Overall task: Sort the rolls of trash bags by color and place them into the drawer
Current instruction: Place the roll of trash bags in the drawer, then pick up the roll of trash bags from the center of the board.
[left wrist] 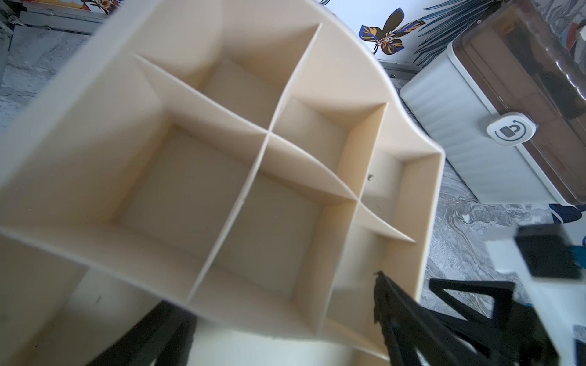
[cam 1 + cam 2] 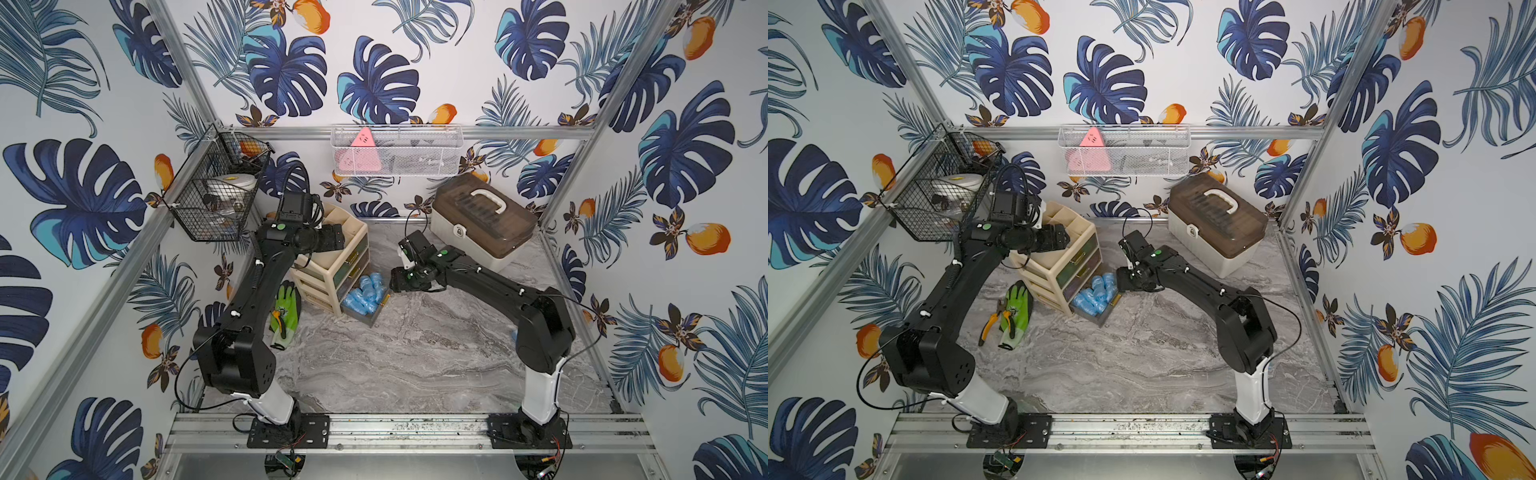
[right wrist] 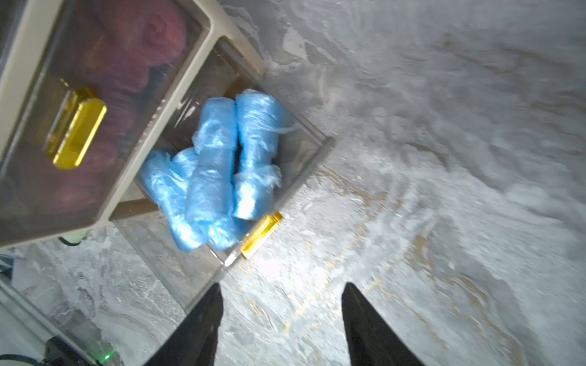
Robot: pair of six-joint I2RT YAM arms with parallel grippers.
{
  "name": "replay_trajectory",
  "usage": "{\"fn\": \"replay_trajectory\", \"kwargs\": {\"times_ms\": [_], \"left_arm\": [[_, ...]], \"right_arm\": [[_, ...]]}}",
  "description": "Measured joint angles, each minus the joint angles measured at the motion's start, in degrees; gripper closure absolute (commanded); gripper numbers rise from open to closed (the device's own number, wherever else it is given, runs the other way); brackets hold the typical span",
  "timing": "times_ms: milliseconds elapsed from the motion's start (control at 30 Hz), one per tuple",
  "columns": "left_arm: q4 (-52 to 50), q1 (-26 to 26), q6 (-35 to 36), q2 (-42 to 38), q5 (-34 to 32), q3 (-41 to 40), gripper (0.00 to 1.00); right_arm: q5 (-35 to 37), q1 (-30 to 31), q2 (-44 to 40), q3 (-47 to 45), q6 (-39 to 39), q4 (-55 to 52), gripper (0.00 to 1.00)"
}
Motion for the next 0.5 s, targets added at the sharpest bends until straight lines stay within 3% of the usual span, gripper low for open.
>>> {"fn": "replay_trajectory", "kwargs": {"times_ms": [133, 300, 500], "left_arm": [[0.3, 0.1, 0.0, -0.2, 0.4, -0.2, 0.1], [0.2, 0.3, -0.5, -0.2, 1.1, 0.1, 0.06], [-0.3, 0.5, -1.2, -0.9, 2.1, 2.6, 0.03]], "right_arm": [[4.9, -3.6, -8.0, -10.3, -0.3, -1.2, 0.37], [10.3, -12.5, -18.2, -23.2, 1.6, -2.6, 0.35], [14.2, -21.7, -29.8, -34.6, 4.6, -4.2, 0.21]]}}
